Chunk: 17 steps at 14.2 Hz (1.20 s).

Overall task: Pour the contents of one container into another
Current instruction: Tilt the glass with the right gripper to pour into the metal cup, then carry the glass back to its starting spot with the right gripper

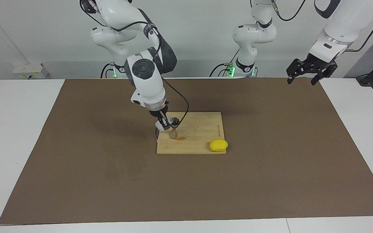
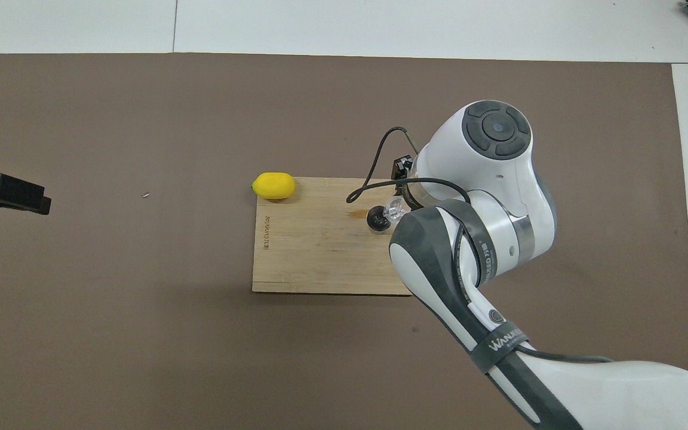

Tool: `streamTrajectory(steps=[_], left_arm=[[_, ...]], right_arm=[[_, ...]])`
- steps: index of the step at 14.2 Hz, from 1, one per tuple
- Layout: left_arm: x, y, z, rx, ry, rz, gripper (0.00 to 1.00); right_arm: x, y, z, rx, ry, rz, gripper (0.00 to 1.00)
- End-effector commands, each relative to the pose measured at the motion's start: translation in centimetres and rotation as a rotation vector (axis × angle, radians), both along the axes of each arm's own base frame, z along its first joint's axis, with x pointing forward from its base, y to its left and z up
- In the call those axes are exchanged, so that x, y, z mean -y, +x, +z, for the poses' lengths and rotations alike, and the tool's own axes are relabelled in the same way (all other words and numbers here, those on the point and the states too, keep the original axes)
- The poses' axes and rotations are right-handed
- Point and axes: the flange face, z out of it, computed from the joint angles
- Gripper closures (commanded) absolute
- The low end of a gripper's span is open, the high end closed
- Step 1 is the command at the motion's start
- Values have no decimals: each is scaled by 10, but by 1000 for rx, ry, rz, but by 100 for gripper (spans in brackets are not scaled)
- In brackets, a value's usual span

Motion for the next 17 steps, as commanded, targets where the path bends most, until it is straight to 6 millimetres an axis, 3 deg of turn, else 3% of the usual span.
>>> streamTrajectory(steps=[1,10,17], left_arm=[[-10,-6,4,7,12,20,0],[-9,-5,4,16,10,18,0],[-2,-8,2,1,11,1,0]], right_arm=[[9,6,5,-28,51,-43,100],[54,19,-1,-99,225,-165,100],[156,17,-41,-161,472,-280,100]])
